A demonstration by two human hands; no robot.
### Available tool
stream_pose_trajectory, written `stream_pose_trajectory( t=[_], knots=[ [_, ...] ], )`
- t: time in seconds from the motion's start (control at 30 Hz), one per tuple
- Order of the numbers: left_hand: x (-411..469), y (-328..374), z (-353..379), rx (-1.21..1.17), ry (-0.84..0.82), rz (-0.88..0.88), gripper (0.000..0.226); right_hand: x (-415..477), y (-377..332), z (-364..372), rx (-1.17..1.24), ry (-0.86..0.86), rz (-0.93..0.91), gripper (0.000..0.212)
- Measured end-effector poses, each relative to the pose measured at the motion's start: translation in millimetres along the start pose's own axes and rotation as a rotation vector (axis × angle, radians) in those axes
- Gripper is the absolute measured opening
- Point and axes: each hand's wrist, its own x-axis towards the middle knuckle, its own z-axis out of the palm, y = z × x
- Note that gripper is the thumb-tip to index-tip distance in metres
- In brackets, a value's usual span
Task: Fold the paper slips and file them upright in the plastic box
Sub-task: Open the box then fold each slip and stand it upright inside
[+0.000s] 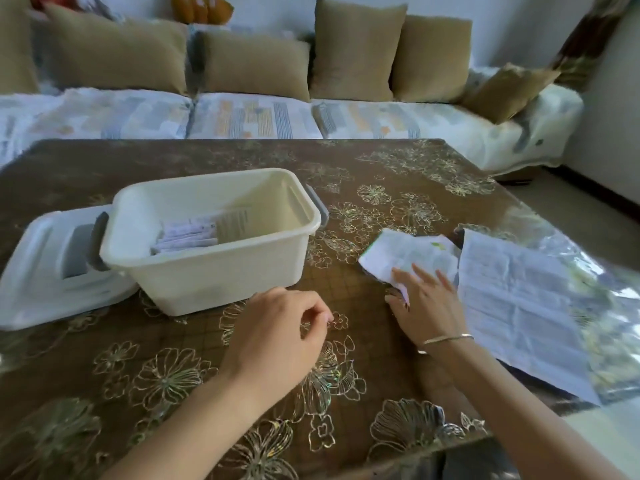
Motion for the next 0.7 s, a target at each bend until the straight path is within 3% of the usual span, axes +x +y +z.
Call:
stream_pose_trajectory(
  t=[0.1,0.2,0.3,0.4,0.47,0.6,0.7],
  knots=[
    [-9,-13,1,0.026,-0.014,-0.046,0.013,-29,-23,-5,0.215,0.036,-0.138,0.031],
    [-17,-24,4,0.039,-0.030,-0.082,0.011,-55,-37,-4,0.321,0.065,-0.243,0.044],
    [-27,-31,6,0.036,-0.026,-0.117,0.009,-71,-43,1,0.219,0.110,-0.354,0.059],
    [-35,-36,8,0.018,-0.029,-0.139,0.011,-77,-46,5,0.126,0.198,-0.416,0.053],
    [-40,-38,8,0.009,-0.033,-0.143,0.012,-79,-50,3,0.084,0.243,-0.431,0.053],
    [-45,-43,8,-0.013,-0.029,-0.142,0.014,-88,-63,-1,0.067,0.174,-0.331,0.072],
    [-49,-45,7,-0.025,-0.036,-0.133,0.016,-89,-71,0,0.035,0.217,-0.308,0.049]
  ],
)
